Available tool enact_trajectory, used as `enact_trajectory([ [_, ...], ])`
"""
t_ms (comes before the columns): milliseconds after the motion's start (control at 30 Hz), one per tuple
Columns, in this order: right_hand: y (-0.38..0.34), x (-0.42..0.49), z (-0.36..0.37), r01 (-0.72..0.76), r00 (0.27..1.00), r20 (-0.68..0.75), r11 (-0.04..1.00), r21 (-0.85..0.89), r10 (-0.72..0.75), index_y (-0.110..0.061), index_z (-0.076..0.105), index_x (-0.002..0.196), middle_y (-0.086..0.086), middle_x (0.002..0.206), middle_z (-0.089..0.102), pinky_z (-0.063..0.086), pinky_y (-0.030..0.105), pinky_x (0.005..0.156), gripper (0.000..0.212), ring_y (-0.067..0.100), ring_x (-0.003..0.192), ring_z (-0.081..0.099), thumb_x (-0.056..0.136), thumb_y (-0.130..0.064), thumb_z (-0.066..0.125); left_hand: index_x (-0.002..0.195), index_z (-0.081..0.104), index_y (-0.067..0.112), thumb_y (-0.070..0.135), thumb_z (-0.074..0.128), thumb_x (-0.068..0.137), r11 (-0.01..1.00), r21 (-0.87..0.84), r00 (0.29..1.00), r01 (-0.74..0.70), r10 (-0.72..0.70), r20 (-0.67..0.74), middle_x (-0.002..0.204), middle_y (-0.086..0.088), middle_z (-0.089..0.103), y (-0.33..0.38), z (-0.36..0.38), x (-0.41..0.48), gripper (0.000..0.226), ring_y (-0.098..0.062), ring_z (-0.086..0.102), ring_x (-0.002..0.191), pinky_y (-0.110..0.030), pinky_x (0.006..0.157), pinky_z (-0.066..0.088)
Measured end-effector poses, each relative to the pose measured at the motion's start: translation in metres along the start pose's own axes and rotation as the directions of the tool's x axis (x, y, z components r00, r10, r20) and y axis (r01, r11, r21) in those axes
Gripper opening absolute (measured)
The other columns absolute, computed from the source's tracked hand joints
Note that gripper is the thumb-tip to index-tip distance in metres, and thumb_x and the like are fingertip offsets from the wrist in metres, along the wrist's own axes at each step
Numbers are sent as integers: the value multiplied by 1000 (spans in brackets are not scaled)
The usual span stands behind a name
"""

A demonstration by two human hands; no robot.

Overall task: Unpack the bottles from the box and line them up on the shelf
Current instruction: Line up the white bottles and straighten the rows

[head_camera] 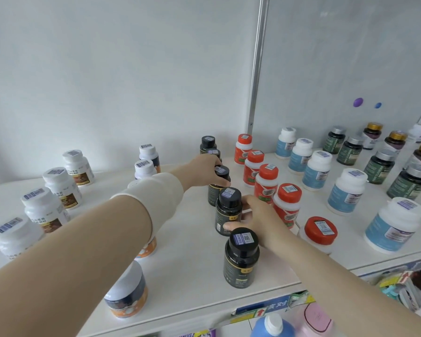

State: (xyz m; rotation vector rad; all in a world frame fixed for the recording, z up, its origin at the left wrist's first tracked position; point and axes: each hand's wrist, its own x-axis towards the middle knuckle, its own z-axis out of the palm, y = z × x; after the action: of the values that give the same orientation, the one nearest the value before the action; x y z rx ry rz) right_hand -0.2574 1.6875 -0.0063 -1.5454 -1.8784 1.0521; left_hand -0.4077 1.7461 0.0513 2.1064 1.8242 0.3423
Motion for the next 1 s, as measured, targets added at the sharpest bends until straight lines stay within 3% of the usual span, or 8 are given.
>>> enact_trajectory([
  [133,3,0,1,1,1000,-11,998,63,0,-15,49,126,7,128,59,46,46,100,61,27,112,60,72,-19,78,110,63,2,33,71,80,999,-35,1000,16,-16,11,94,-6,57,-3,-1,1,44,-21,49,85,-17,59,34],
  [300,5,-1,0,-3,1000,-13,996,85,5,-15,50,127,7,129,59,46,43,100,61,26,113,59,73,-17,77,112,63,2,33,72,80,999,-38,1000,13,-12,22,98,-7,58,-2,-2,0,46,-21,50,87,-25,74,38],
  [433,4,-4,-1,-1,1000,-14,999,46,2,-15,49,128,5,130,58,45,33,94,60,24,114,58,75,-19,76,112,62,3,33,72,80,999,-44,999,13,-12,30,99,-6,59,-1,-2,-2,45,-20,50,88,-23,70,38],
  [633,5,-6,-2,5,1000,-3,999,36,-5,-16,47,128,4,132,56,44,31,93,57,23,117,56,77,-19,74,114,61,6,33,72,80,998,-67,1000,21,-20,11,101,-6,59,-1,1,-3,45,-20,50,89,-26,75,36],
  [800,5,-4,-1,12,1000,12,1000,16,-12,-16,45,129,4,133,55,44,32,96,58,23,119,56,78,-20,73,118,58,6,33,71,81,998,-56,1000,22,-22,5,117,-11,61,-1,3,-4,47,-22,52,96,-27,81,38],
  [1000,-5,-9,-16,68,996,59,997,-22,-67,-17,42,135,1,137,53,45,35,100,72,21,120,54,73,-29,77,138,39,12,33,68,84,996,-81,999,47,-47,2,136,-7,50,5,-5,-17,65,-25,49,122,-30,98,38],
])
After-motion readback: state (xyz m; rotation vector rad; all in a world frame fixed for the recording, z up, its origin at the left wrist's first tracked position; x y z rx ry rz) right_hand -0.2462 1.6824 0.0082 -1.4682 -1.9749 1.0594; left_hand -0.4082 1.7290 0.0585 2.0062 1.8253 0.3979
